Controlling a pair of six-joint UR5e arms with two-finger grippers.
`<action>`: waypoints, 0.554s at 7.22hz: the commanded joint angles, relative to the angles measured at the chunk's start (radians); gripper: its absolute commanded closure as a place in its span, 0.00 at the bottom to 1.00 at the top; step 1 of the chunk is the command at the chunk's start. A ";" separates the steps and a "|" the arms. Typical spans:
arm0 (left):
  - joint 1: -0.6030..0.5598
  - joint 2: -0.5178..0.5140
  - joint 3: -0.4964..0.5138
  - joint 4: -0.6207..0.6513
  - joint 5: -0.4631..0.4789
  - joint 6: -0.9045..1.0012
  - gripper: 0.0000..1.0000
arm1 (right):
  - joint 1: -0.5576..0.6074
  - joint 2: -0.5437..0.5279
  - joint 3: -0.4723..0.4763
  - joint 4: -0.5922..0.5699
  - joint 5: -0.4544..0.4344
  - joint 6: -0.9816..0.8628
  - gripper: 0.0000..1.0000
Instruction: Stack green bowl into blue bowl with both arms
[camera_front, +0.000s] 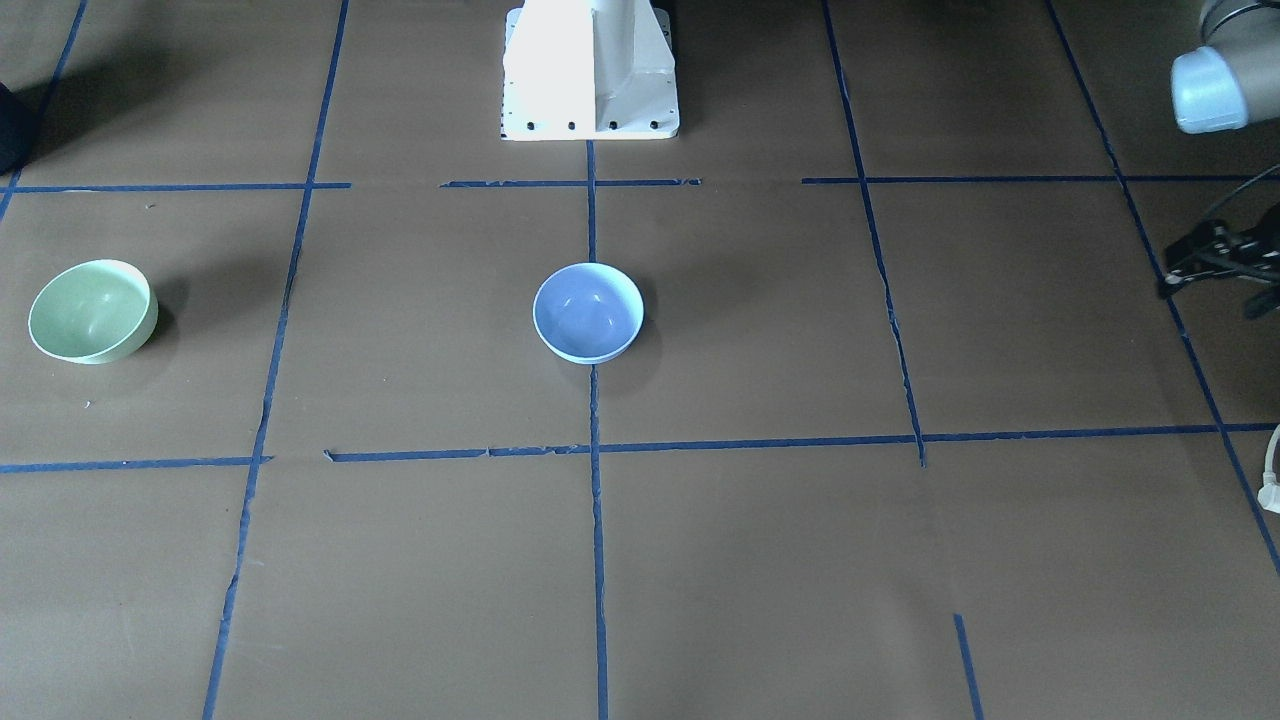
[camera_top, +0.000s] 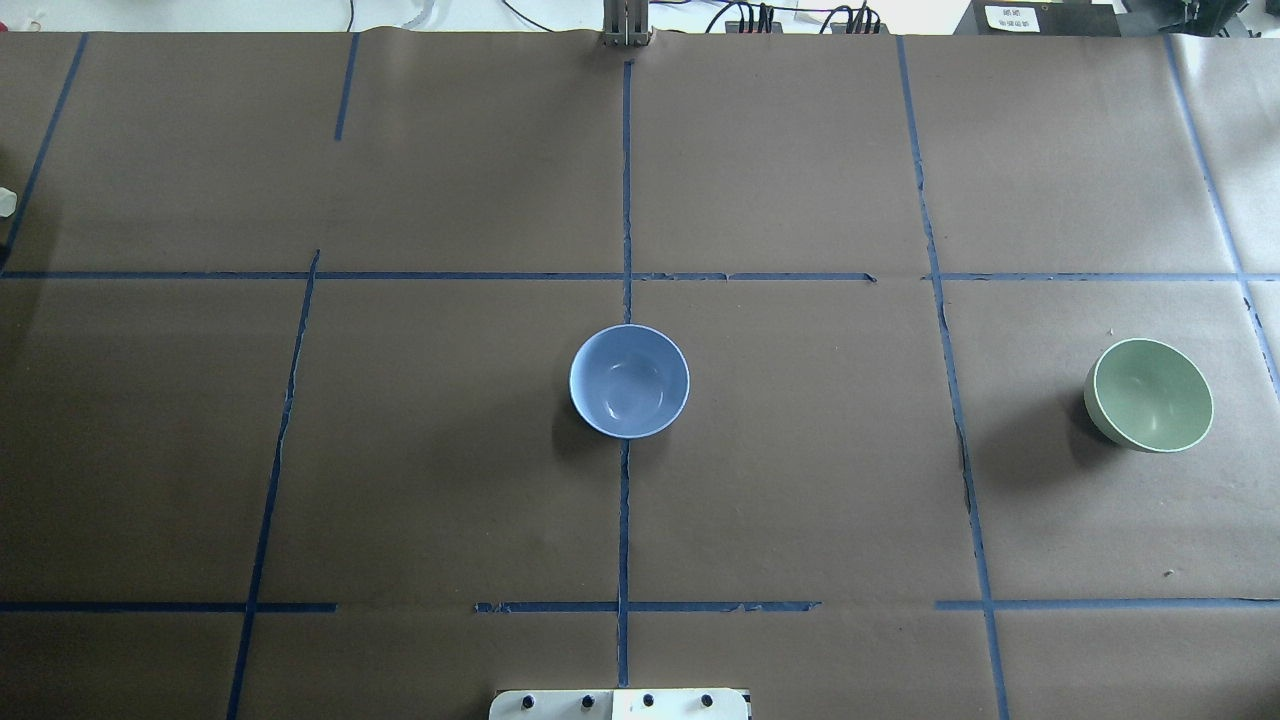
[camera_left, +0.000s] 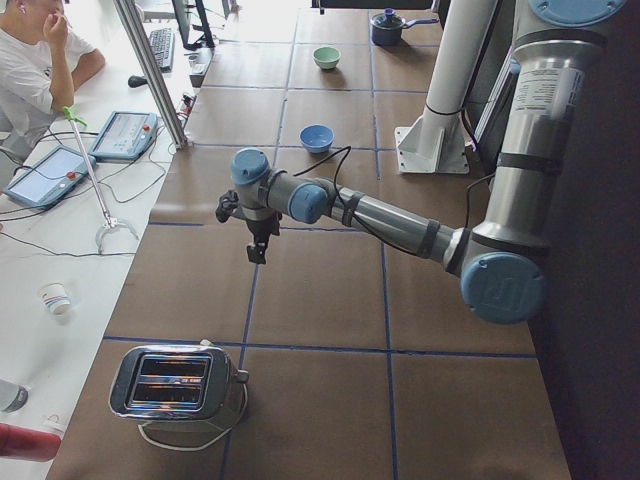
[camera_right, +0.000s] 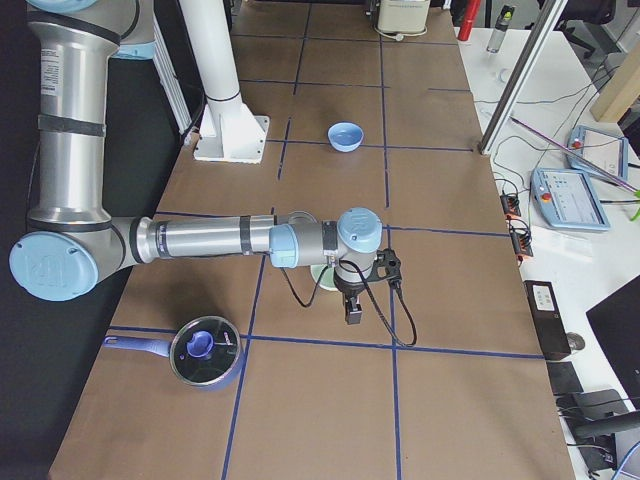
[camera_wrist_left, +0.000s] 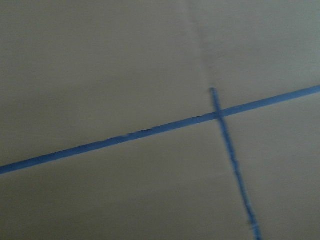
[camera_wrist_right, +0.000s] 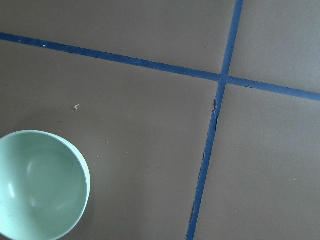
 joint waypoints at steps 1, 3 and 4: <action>-0.181 0.120 -0.018 0.128 -0.002 0.185 0.00 | -0.001 0.000 0.002 0.003 -0.005 -0.013 0.00; -0.182 0.148 -0.019 0.099 -0.047 0.103 0.00 | -0.002 -0.033 -0.010 0.113 0.001 0.081 0.00; -0.182 0.150 -0.021 0.085 -0.048 0.092 0.00 | -0.020 -0.070 -0.021 0.243 0.001 0.185 0.00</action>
